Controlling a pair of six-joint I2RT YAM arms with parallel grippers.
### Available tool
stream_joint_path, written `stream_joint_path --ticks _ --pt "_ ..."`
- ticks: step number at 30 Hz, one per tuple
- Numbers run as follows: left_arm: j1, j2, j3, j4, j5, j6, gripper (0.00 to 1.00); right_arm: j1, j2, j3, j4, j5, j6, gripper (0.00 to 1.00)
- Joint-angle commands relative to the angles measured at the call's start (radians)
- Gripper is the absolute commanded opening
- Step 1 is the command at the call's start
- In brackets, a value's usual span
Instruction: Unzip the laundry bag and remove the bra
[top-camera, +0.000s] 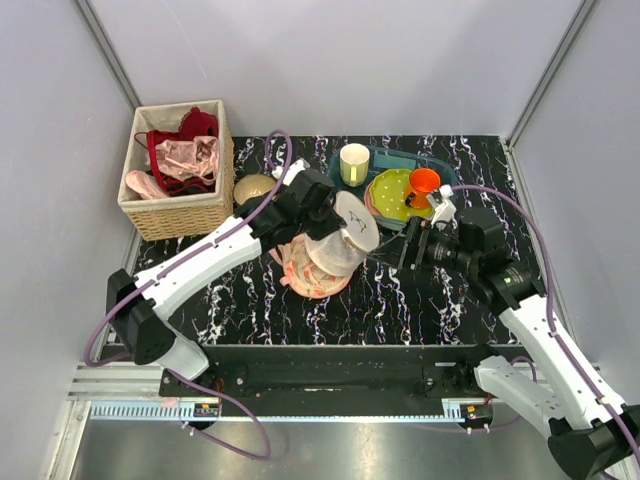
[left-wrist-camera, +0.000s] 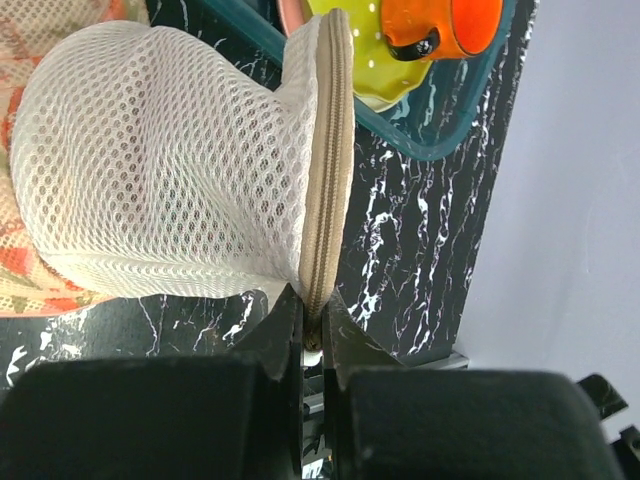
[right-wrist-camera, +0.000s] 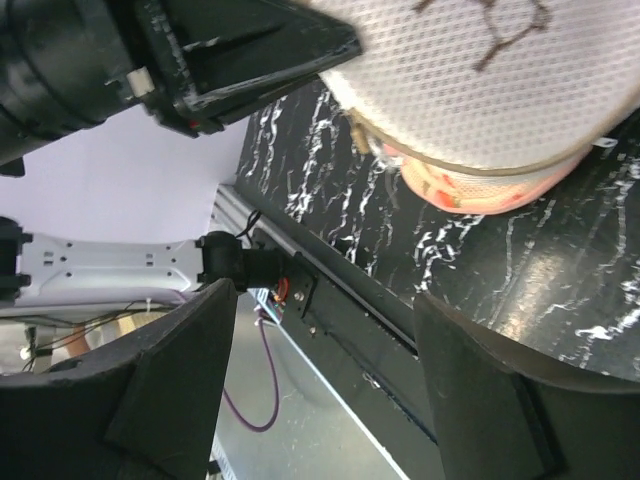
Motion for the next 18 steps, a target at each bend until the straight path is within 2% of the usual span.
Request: stream_joint_path --ticks 1,8,13,18 --pt "-0.012 0.029 0.096 -0.11 -0.054 -0.067 0.0 0.059 0.009 -0.018 0.142 -0.015 0.077 0.79" --pt "-0.018 0.063 0.117 -0.13 -0.025 -0.077 0.0 0.107 0.018 -0.102 0.238 0.104 0.214 0.65" --pt "-0.02 0.115 0.168 -0.166 0.021 -0.099 0.0 0.109 0.037 -0.107 0.241 0.133 0.209 0.54" --pt "-0.026 0.153 0.199 -0.162 0.09 -0.162 0.0 0.109 0.109 -0.07 0.192 0.176 0.11 0.51"
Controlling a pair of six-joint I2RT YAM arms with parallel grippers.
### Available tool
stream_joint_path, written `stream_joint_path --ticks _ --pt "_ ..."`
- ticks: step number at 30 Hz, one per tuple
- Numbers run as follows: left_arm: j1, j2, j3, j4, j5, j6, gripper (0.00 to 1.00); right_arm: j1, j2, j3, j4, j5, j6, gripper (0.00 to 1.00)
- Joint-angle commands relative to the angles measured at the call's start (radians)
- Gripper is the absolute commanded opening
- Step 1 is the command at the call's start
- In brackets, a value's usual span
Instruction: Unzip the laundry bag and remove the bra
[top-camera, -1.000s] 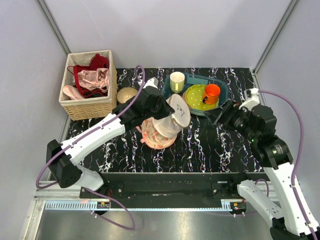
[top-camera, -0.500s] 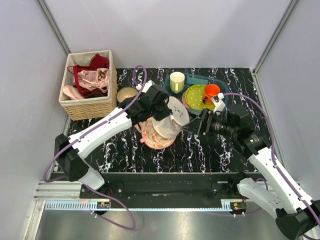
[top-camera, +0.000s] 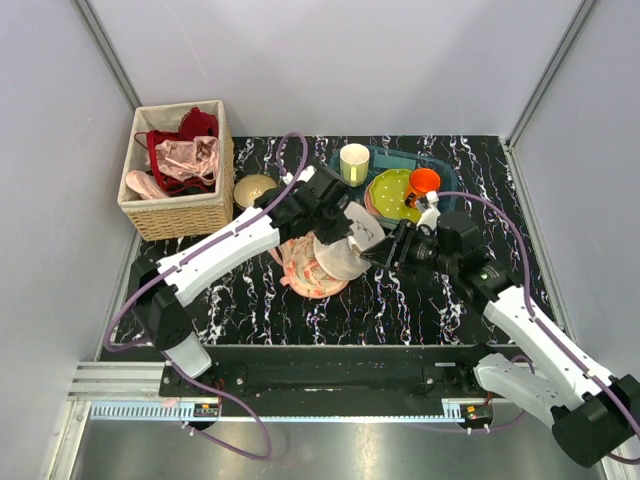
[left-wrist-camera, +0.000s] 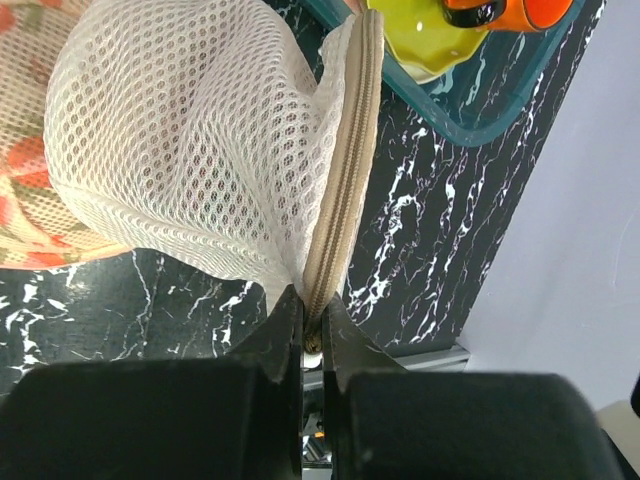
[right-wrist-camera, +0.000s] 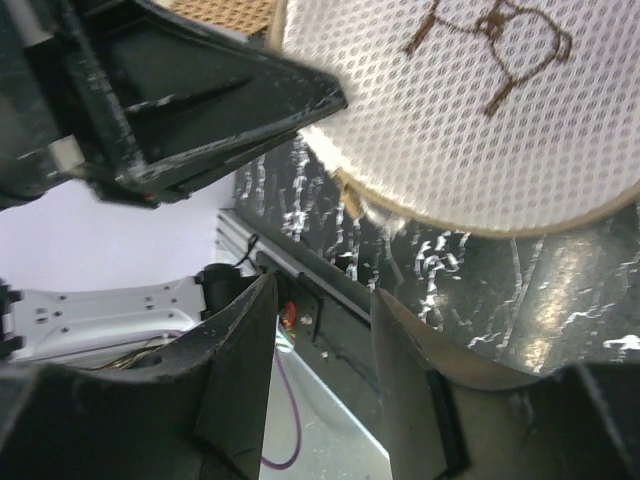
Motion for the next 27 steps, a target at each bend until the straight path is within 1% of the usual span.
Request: stream_joint_path --ticks 1,7,10,19,27 --pt "-0.011 0.033 0.069 0.0 0.085 -0.062 0.0 0.009 0.051 0.046 0.003 0.073 -0.097 0.5" --pt "-0.017 0.048 0.071 0.022 0.128 -0.103 0.0 0.01 0.071 0.037 0.041 0.038 -0.105 0.5" --pt "-0.022 0.048 0.071 0.022 0.111 -0.126 0.0 0.009 0.067 0.028 0.044 0.024 -0.097 0.49" --pt "-0.033 0.065 0.091 0.026 0.117 -0.143 0.0 0.02 0.062 -0.005 0.076 -0.009 -0.095 0.5" --pt "-0.037 0.05 0.077 0.025 0.12 -0.148 0.0 0.023 0.065 -0.001 0.086 0.035 -0.111 0.49"
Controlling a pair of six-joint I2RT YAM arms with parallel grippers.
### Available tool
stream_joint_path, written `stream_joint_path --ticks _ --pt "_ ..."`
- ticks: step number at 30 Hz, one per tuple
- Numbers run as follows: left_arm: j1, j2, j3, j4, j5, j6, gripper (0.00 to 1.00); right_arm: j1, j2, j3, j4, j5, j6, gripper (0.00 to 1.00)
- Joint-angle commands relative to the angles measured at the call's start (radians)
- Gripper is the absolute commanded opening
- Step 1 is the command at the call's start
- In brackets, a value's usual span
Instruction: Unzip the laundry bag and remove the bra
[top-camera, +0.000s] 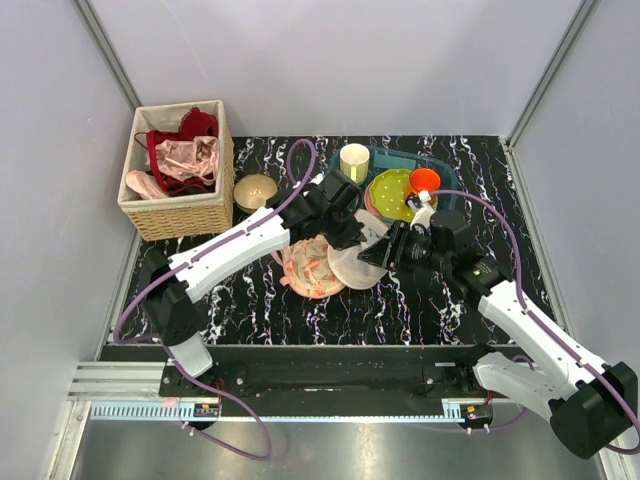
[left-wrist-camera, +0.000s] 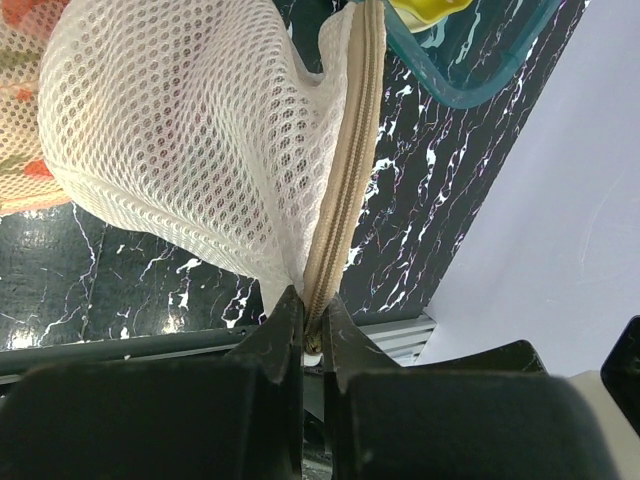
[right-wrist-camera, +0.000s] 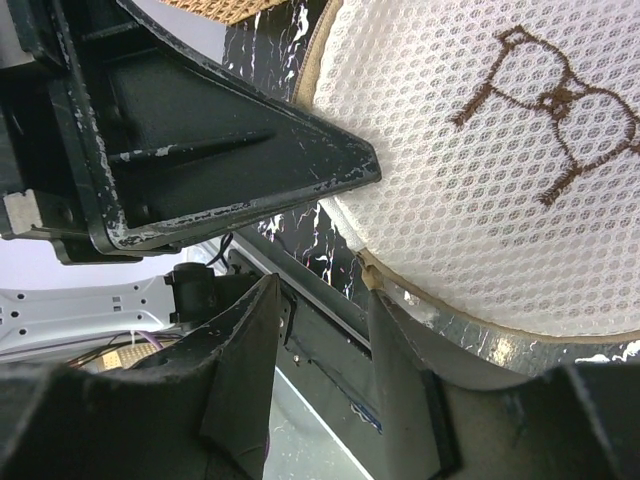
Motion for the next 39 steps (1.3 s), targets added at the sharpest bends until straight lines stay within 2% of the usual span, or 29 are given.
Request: stream_joint_path --ticks 1,11,19,22,25,26,28,29,30,35,39 --pt "-0.006 -0.017 0.034 0.03 0.023 -0.024 0.0 0.007 -0.001 0.004 0.048 0.025 -0.03 0.49" --pt "-0.007 -0.032 0.02 0.035 0.02 -0.032 0.0 0.024 -0.013 -0.015 -0.001 0.09 -0.081 0.52" --pt "-0.016 -0.034 0.01 0.046 0.034 -0.035 0.0 0.03 0.005 -0.013 0.026 0.114 -0.075 0.48" --pt "-0.018 -0.038 -0.001 0.044 0.032 -0.036 0.0 0.03 0.0 -0.016 0.026 0.131 -0.078 0.43" --pt "-0.018 -0.048 -0.013 0.05 0.024 -0.039 0.0 0.032 -0.006 -0.024 0.026 0.154 -0.069 0.34" --pt "-0.018 -0.051 -0.016 0.05 0.021 -0.041 0.0 0.032 -0.006 -0.025 0.026 0.162 -0.066 0.24" --pt "-0.018 -0.054 -0.013 0.052 0.02 -0.039 0.0 0.032 -0.012 -0.03 0.021 0.168 -0.058 0.15" --pt "-0.018 -0.052 -0.015 0.052 0.02 -0.041 0.0 0.032 -0.015 -0.036 0.023 0.177 -0.052 0.03" --pt "-0.018 -0.052 -0.013 0.052 0.02 -0.039 0.0 0.031 -0.021 -0.039 0.018 0.185 -0.046 0.0" --pt "0.01 -0.066 -0.02 0.038 0.015 0.0 0.0 0.032 -0.076 -0.071 -0.058 0.245 -0.046 0.0" --pt "0.08 -0.064 -0.012 -0.028 0.035 0.094 0.0 0.03 -0.18 -0.123 -0.164 0.305 -0.059 0.0"
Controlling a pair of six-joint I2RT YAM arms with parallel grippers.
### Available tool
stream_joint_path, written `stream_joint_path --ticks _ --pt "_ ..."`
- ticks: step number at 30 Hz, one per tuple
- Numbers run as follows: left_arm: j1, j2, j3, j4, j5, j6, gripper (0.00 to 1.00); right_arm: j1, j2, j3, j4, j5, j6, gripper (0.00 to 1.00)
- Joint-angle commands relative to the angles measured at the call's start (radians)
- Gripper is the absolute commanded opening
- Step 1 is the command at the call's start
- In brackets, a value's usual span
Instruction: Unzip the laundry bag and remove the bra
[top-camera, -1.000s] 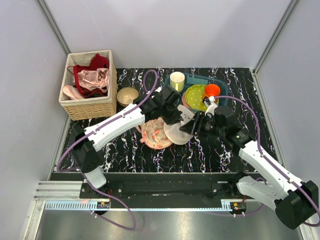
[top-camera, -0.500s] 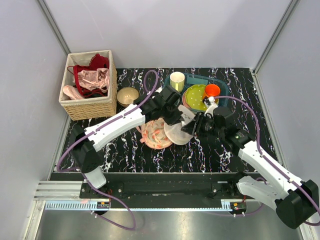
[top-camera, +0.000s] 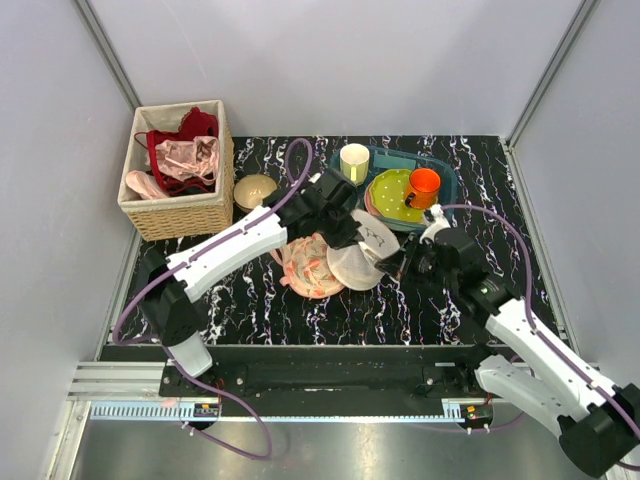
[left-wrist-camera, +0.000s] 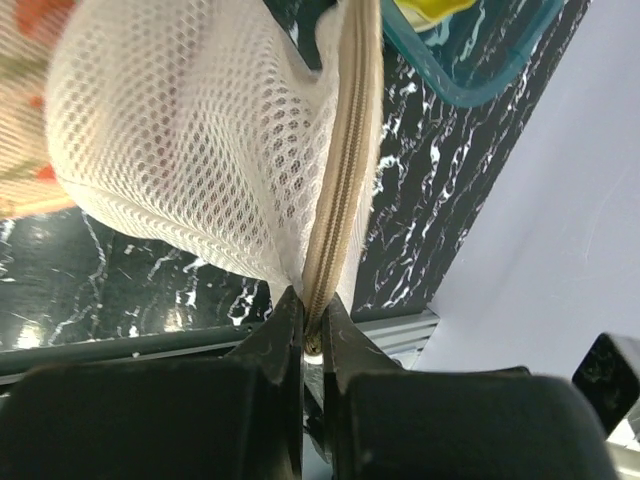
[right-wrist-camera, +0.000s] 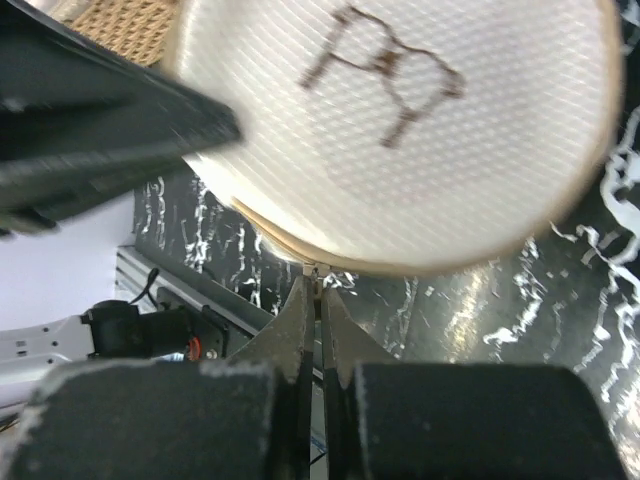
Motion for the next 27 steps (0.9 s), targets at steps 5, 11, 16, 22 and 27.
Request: stream_joint_path --ticks 5,11,16,22,27 --pt "0.115 -0.038 0.029 -0.092 0.005 0.162 0.0 0.001 -0.163 -0.113 -0.241 0.106 -0.007 0.0" --pt "0.124 0.052 0.087 -0.008 -0.015 0.291 0.0 0.001 -0.222 -0.111 -0.278 0.041 0.022 0.0" --pt "0.122 0.16 0.152 0.165 0.104 0.491 0.0 0.002 -0.258 0.008 -0.333 0.061 0.015 0.0" --pt "0.121 0.018 -0.055 0.472 0.305 0.644 0.8 0.002 -0.183 0.062 -0.323 0.075 0.048 0.0" --pt "0.118 -0.15 -0.193 0.481 0.306 0.598 0.99 0.004 -0.138 0.002 -0.237 0.054 0.093 0.0"
